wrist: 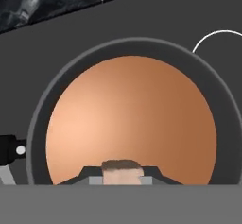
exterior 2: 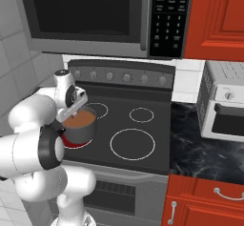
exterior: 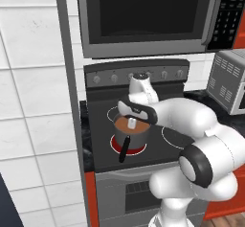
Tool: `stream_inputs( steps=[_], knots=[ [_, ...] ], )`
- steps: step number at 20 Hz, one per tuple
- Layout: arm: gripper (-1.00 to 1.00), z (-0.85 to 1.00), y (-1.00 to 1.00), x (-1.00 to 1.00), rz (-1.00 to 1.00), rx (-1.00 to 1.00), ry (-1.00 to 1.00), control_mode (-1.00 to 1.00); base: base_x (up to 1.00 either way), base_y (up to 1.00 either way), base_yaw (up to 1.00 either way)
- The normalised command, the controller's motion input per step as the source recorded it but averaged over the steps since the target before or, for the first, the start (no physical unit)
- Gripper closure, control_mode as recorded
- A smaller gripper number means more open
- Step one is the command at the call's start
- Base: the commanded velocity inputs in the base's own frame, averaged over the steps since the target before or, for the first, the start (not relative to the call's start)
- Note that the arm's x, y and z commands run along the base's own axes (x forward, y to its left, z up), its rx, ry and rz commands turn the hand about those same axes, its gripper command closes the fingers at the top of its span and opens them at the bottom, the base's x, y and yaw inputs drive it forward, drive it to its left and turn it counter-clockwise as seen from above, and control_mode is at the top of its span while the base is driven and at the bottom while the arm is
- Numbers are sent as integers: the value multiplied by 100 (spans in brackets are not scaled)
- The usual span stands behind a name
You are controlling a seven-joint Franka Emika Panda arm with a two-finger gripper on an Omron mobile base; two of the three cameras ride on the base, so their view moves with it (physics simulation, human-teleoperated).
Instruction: Pick up the sugar cube(s) and place them in the saucepan with hot chocolate.
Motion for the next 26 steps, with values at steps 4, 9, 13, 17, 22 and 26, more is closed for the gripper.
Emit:
stream_inputs(
  steps=[4, 9, 13, 17, 22, 26],
  knots=[
    [100, -39, -1, 1, 7, 0, 0, -100, 0, 0, 0],
    [100, -28, 0, 0, 5, 0, 0, -100, 0, 0, 0],
    [-100, -4, -1, 0, 1, 0, 0, -100, 0, 0, 0],
    [-100, 0, 0, 0, 0, 0, 0, -100, 0, 0, 0],
    [-100, 0, 0, 0, 0, 0, 0, -100, 0, 0, 0],
    [-100, 4, 0, 0, 0, 0, 0, -100, 0, 0, 0]
  ],
)
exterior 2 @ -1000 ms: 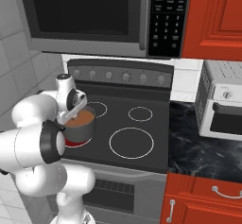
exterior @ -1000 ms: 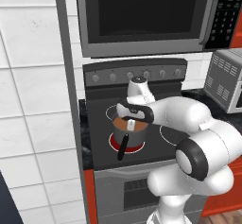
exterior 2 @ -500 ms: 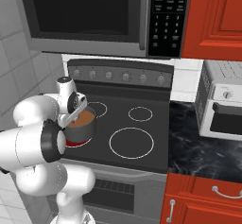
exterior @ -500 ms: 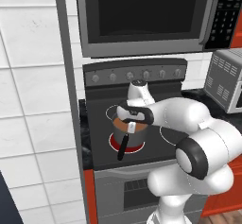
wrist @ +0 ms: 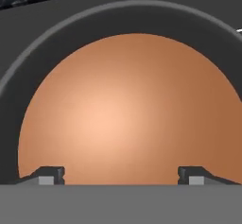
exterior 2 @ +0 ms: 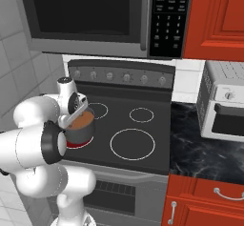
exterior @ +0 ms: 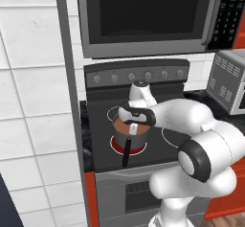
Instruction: Pick up the sugar cube(s) and place them in the saucepan with hot chocolate.
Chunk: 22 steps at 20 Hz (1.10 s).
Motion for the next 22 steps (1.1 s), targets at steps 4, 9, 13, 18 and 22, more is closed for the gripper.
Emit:
stream_inputs(
  steps=[4, 9, 13, 18, 22],
  knots=[
    [-100, 14, -1, 0, 0, 1, 0, -100, 0, 0, 0],
    [-100, 25, -1, -4, 0, 7, -3, -100, 0, 0, 0],
    [-100, 28, -9, -1, 0, 9, -3, -100, 0, 0, 0],
    [-100, 22, -12, -6, 0, 9, -5, -100, 0, 0, 0],
    [-100, 18, -18, -9, 0, 9, -9, -100, 0, 0, 0]
  ],
)
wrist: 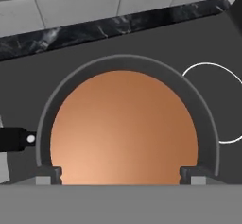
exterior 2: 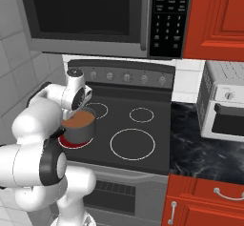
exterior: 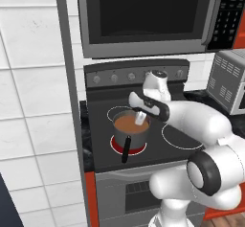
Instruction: Pick up the sugar cube(s) and place them in the saucepan with hot chocolate.
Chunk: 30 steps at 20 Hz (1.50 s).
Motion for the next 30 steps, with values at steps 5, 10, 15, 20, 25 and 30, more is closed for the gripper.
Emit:
stream_inputs(
  steps=[5, 10, 15, 20, 25, 30],
  knots=[
    [-100, 18, -22, -25, 0, 11, -11, -100, 0, 0, 0],
    [-100, 7, -25, -57, 0, 10, -8, -100, 0, 0, 0],
    [-100, 15, -2, -50, 0, 6, 0, -100, 0, 0, 0],
    [-100, 24, 0, -45, 0, 7, 1, -100, 0, 0, 0],
    [-100, 20, 0, -44, -2, 5, 2, -100, 0, 0, 0],
    [-100, 19, -9, -50, -10, 10, 0, -100, 0, 0, 0]
  ],
)
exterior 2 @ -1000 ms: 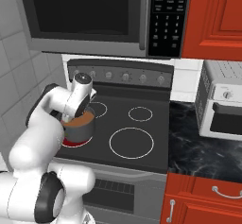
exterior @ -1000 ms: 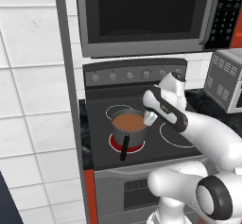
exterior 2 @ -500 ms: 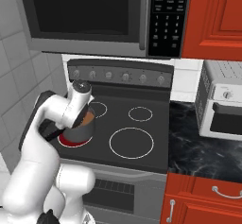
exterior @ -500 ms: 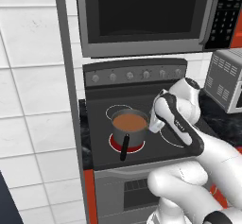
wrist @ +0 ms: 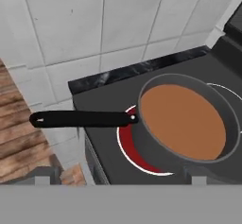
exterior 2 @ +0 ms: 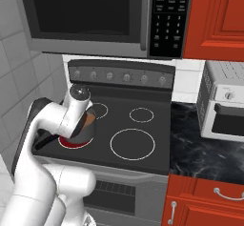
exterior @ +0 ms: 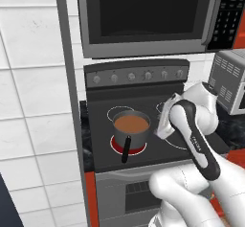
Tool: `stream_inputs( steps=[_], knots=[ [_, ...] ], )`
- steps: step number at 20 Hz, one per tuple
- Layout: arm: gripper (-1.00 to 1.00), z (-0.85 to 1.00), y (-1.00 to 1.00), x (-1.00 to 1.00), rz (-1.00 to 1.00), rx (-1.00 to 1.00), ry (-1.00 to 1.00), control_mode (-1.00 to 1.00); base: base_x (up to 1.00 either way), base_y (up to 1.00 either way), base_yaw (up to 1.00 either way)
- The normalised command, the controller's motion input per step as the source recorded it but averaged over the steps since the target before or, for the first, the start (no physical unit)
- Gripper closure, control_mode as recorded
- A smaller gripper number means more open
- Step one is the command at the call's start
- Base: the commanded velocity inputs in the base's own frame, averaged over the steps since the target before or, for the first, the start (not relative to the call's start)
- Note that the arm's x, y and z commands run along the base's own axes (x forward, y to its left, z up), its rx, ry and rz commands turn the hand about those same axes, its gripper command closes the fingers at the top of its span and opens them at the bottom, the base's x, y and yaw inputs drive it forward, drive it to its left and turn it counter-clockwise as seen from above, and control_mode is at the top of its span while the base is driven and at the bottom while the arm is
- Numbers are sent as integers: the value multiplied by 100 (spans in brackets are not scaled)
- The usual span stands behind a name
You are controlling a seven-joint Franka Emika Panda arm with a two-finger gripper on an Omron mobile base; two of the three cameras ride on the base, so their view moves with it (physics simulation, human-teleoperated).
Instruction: Pick up the sugar cube(s) and place them in the saucepan with hot chocolate.
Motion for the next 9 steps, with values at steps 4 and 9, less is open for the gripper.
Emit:
stream_inputs(
  steps=[4, 9],
  knots=[
    [-100, 23, -27, -60, -14, 14, 0, -100, 0, 0, 0],
    [-100, 24, -38, -66, -13, 17, 0, -100, 0, 0, 0]
  ],
)
